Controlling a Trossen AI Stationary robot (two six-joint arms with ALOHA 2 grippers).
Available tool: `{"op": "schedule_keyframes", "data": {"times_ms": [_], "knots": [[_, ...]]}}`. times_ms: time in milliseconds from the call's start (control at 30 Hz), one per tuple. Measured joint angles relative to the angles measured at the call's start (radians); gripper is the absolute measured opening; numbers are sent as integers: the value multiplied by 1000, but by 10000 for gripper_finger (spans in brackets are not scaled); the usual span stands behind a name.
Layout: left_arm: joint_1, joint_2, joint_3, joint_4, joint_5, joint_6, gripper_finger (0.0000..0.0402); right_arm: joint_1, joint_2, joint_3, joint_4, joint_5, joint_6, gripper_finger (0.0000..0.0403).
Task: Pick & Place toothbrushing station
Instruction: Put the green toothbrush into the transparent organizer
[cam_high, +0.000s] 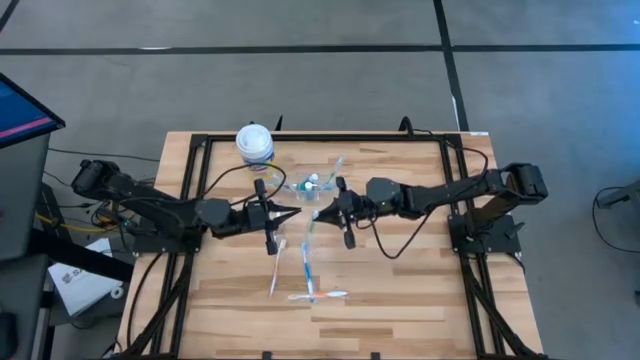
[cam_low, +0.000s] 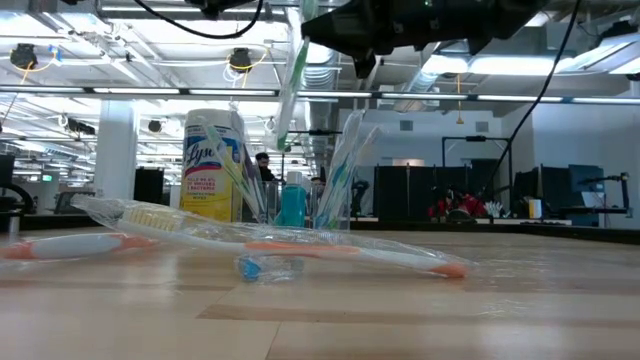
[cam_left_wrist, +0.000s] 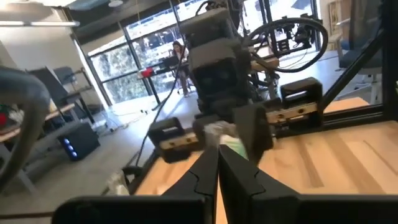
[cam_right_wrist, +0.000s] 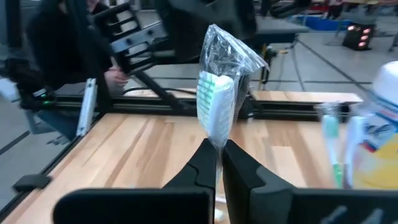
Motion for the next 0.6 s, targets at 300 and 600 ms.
{"op": "schedule_keyframes", "data": {"times_ms": [300, 600], "knots": [[-44, 2, -3, -17, 1, -25, 6, -59, -1, 1, 20, 2, 0, 0], [-64, 2, -50, -18, 1, -49, 3, -127, -1, 72, -88, 7, -24, 0]]}}
